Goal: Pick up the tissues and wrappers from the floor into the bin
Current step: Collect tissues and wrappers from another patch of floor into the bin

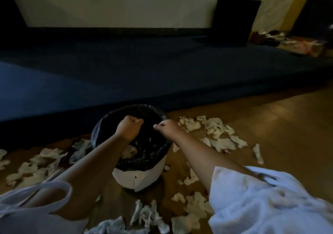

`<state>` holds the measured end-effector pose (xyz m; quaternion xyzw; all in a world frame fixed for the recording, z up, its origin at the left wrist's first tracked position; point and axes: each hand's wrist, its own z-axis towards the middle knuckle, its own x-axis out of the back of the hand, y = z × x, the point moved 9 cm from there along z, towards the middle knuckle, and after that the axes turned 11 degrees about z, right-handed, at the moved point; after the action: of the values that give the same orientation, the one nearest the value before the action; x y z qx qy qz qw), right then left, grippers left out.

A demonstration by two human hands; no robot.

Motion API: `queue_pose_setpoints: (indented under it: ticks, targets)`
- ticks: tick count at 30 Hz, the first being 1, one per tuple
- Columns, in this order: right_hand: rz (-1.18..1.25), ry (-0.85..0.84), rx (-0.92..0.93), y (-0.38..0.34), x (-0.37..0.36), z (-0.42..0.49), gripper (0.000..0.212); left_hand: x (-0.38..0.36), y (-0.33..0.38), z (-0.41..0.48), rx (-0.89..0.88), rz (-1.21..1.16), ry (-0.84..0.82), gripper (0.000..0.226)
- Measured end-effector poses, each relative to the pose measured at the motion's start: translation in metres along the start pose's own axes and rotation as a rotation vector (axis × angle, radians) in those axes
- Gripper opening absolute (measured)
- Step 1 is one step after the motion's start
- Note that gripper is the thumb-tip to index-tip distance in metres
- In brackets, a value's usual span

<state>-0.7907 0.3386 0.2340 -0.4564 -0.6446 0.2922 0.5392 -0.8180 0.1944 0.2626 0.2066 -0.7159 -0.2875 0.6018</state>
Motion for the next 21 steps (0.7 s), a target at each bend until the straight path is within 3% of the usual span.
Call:
queue_pose_setpoints:
  ticks: [5, 8, 12, 17, 21]
  targets:
    - [0.013, 0.144, 0.012, 0.038, 0.048, -0.077, 0.019, -0.058, 0.061, -0.04, -0.226, -0.045, -0.089, 0.025]
    - [-0.044, 0.264, -0.081, 0.084, 0.091, -0.137, 0.032, -0.113, 0.093, -0.075, -0.282, -0.046, -0.199, 0.015]
    - [-0.027, 0.375, -0.267, 0.143, 0.14, -0.223, 0.022, -0.184, 0.129, -0.135, -0.355, 0.014, -0.401, 0.032]
    - [0.044, 0.435, -0.439, 0.212, 0.178, -0.301, 0.034, -0.251, 0.153, -0.203, -0.45, 0.091, -0.571, 0.032]
    - [0.108, 0.469, -0.534, 0.283, 0.189, -0.333, 0.025, -0.32, 0.153, -0.226, -0.446, 0.094, -0.684, 0.021]
